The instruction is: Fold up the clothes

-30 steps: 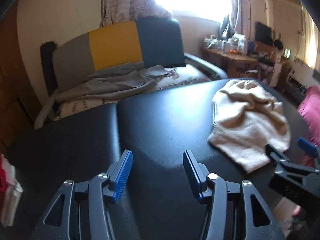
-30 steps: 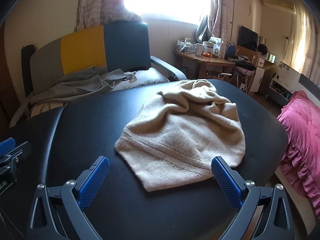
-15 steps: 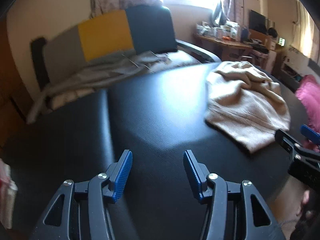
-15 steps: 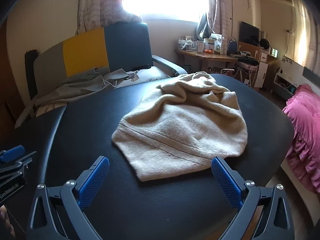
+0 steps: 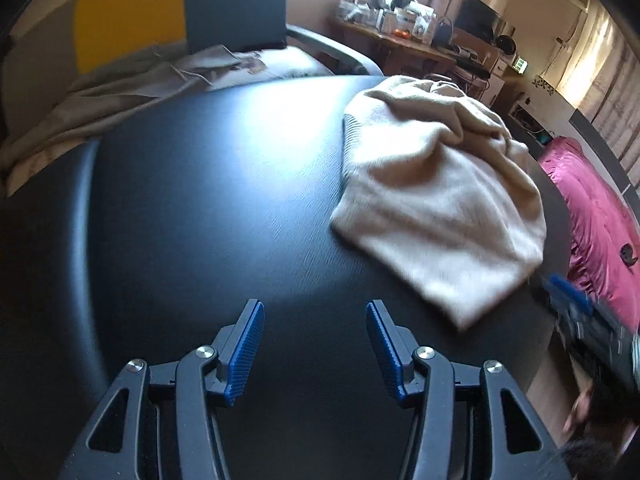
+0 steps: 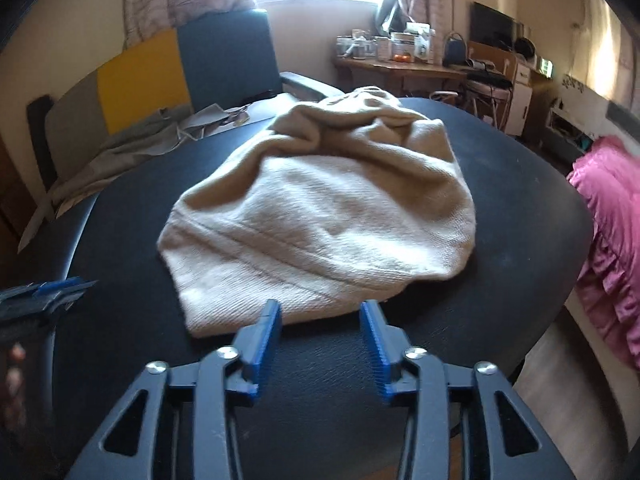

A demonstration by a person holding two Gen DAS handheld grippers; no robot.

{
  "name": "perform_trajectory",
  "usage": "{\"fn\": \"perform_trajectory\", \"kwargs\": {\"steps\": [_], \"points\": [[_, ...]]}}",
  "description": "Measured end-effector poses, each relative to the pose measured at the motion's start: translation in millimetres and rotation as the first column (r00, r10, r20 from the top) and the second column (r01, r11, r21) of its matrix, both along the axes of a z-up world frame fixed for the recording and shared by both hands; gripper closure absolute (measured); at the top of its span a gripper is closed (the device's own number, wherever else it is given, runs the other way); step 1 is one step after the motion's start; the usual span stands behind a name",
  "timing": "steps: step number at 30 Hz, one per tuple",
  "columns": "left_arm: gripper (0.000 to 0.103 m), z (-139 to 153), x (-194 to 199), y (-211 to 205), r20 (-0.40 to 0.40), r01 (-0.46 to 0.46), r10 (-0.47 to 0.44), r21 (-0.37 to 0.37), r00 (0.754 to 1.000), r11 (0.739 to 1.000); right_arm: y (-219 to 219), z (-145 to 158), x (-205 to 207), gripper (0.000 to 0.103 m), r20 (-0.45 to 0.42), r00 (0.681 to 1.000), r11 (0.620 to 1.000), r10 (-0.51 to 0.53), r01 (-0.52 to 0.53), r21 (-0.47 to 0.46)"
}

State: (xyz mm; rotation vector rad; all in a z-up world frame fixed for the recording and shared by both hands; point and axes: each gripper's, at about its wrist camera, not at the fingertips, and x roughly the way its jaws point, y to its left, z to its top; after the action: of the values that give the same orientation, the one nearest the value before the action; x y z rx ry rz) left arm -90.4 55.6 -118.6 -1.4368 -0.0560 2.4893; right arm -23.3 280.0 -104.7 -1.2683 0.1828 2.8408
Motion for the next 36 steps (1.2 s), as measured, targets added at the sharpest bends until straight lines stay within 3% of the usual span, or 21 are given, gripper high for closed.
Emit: {"fn": "perform_trajectory", "kwargs": {"steps": [1,7,14,16,18,21,26,30,32,36], "points": [[0.049,-2,-10,5,0.003,0.008,-0.008,0.004,1.000,1.000,4,-1,-1,0.037,-0.001,1.000,1.000,-0.004,0.004,-0.021],[0.050,-15,-65,29,0.030,0.059,-0.060,0.045,0.998,0.997,16,-8,-4,0.036,-0.003,1.000,0.999,-0.006,0.006,-0.050],[0.050,-19,-65,54,-0.009,0.084,-0.084,-0.012,0.996,0.996,21,-23,-13,0.032,0.024,1.000,0.998,-0.015,0.016,-0.065],[0.059,-20,-64,61,-0.022,0.090,-0.091,-0.032,0.996,0.995,21,-26,-14,0.032,0.019,1.000,0.998,-0.017,0.018,-0.052],[0.087,-21,-63,69,-0.035,0.095,-0.097,-0.052,0.995,0.994,20,-28,-16,0.032,0.017,1.000,0.999,-0.019,0.020,-0.031],[0.093,-21,-61,78,-0.057,0.097,-0.101,-0.076,0.993,0.992,21,-28,-16,0.032,0.012,0.999,0.999,-0.031,0.031,-0.018],[0.096,19,-42,59,-0.146,0.049,-0.048,0.003,0.988,0.999,24,-23,-14,0.032,0.016,0.999,0.999,-0.051,0.051,0.001],[0.097,83,-9,30,-0.256,0.045,-0.016,0.106,0.967,0.993,21,-10,-8,0.032,-0.010,0.999,0.999,-0.046,0.046,0.008],[0.097,100,9,12,-0.293,0.033,-0.005,0.089,0.956,0.995,17,-3,-5,0.032,-0.026,0.999,0.999,-0.037,0.037,0.017],[0.097,87,37,-44,-0.263,-0.052,0.055,0.017,0.963,0.998,6,13,1,0.032,-0.056,0.998,1.000,-0.007,0.008,0.023]]}}
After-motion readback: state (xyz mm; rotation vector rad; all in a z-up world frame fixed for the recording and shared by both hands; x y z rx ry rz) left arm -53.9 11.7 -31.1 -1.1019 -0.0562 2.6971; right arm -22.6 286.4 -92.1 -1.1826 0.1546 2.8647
